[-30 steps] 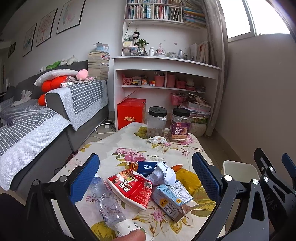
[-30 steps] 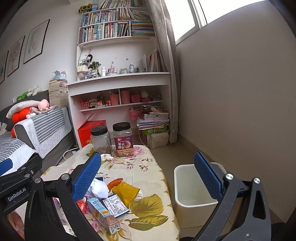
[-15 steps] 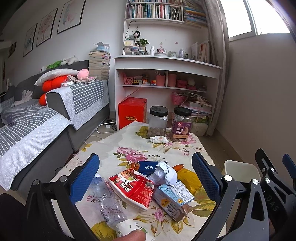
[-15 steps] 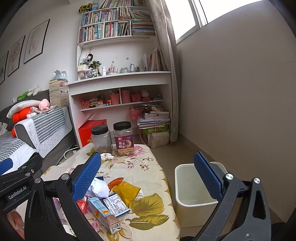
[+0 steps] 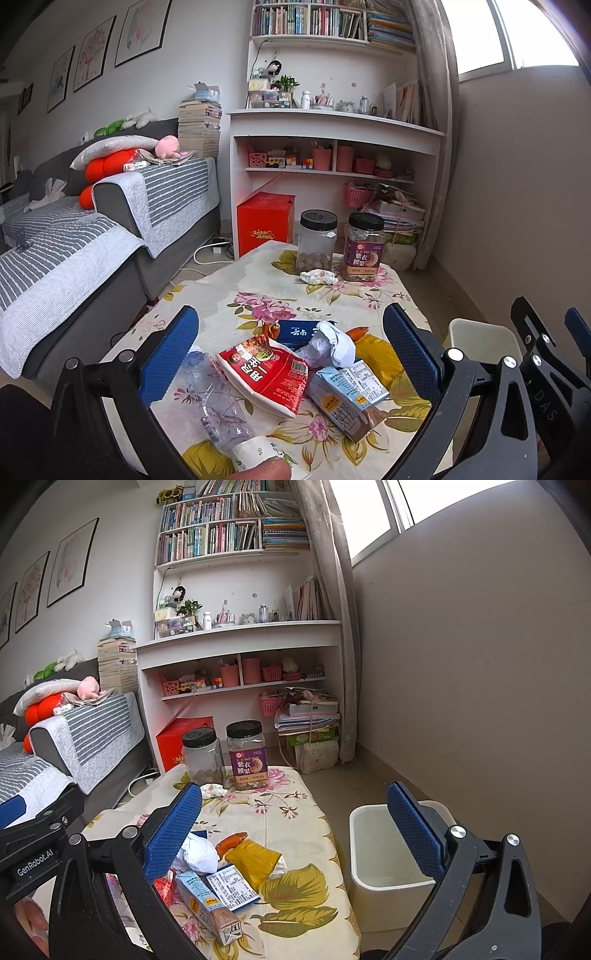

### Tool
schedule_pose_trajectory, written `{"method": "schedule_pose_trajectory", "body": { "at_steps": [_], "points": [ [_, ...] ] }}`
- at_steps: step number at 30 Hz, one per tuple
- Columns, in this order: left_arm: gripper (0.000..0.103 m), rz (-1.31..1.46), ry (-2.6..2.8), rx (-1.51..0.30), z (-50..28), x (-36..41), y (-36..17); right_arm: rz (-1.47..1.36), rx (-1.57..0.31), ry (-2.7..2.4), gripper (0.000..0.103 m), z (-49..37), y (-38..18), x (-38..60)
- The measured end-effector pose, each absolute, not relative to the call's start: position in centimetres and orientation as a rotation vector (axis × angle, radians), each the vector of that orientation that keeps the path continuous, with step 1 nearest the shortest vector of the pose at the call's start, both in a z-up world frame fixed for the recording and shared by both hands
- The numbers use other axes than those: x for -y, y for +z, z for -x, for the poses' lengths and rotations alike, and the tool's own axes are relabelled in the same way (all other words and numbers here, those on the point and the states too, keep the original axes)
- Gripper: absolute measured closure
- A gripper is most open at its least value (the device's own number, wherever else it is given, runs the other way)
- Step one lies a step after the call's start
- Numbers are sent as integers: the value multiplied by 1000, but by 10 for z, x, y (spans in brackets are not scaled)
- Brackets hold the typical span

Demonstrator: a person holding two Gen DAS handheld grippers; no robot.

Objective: Collect trash

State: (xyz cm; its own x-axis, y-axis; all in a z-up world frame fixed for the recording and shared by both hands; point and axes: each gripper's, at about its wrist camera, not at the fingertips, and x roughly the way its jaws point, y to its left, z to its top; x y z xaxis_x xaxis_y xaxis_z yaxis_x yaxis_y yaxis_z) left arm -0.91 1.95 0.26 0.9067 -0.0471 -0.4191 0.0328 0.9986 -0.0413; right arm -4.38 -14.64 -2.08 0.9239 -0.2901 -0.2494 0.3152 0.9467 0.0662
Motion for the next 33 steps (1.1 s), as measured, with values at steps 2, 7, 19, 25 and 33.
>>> {"method": "schedule_pose_trajectory", "body": {
  "at_steps": [2,7,19,25,33],
  "points": [
    [6,33,-38,-438,6,-21,2,-106,-242,-311,7,44,-21,146],
    [6,32,-34,-448,4,-21,2,-106,-248,-312,7,44,-24,144],
    [6,26,-30,-501,-12,-19,-3,-105,-302,-298,7,32,-28,139],
    [6,4,24,-643,-49,-34,-17,-132,-457,-240,7,1,-29,138],
    [6,94,125,-1067,-139,-112,-74,-226,-774,-58,7,-70,-45,142]
  ]
}}
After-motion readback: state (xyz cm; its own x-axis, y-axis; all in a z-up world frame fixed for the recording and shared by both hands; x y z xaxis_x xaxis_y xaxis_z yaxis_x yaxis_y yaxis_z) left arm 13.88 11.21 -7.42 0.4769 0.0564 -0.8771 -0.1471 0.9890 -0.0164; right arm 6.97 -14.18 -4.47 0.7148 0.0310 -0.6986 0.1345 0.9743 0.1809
